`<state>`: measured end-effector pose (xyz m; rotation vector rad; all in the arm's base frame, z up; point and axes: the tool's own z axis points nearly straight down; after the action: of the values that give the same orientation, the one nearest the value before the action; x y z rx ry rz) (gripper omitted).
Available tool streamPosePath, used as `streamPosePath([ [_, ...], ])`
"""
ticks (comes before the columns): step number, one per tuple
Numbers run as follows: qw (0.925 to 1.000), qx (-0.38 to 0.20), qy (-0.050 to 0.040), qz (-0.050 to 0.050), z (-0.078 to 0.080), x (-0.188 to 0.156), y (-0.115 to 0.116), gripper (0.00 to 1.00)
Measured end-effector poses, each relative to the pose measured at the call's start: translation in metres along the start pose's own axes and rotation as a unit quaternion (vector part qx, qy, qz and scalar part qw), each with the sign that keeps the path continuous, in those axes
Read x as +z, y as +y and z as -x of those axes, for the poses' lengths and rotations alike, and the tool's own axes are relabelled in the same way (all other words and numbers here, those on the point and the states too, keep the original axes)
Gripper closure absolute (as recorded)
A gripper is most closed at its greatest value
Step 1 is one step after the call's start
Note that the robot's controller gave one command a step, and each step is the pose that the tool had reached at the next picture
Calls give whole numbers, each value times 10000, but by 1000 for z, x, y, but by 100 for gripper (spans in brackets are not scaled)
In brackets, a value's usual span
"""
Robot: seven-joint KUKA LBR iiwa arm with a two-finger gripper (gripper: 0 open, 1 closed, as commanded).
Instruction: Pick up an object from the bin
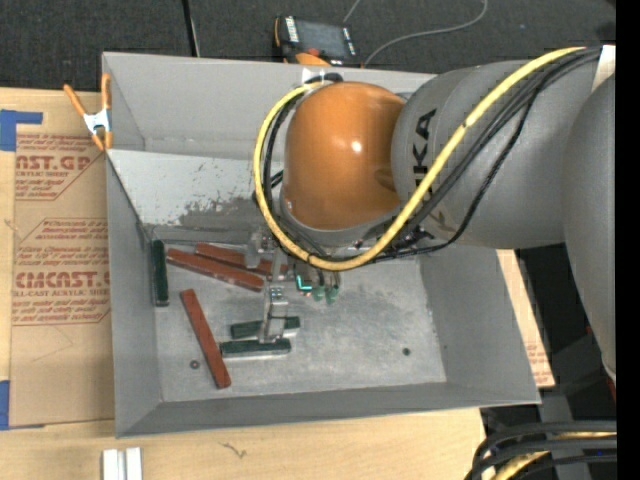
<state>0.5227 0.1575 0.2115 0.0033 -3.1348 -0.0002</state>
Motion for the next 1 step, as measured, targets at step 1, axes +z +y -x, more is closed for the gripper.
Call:
streamPosePath([
  [1, 9934, -1144, -23, -4, 12, 145, -49, 0],
])
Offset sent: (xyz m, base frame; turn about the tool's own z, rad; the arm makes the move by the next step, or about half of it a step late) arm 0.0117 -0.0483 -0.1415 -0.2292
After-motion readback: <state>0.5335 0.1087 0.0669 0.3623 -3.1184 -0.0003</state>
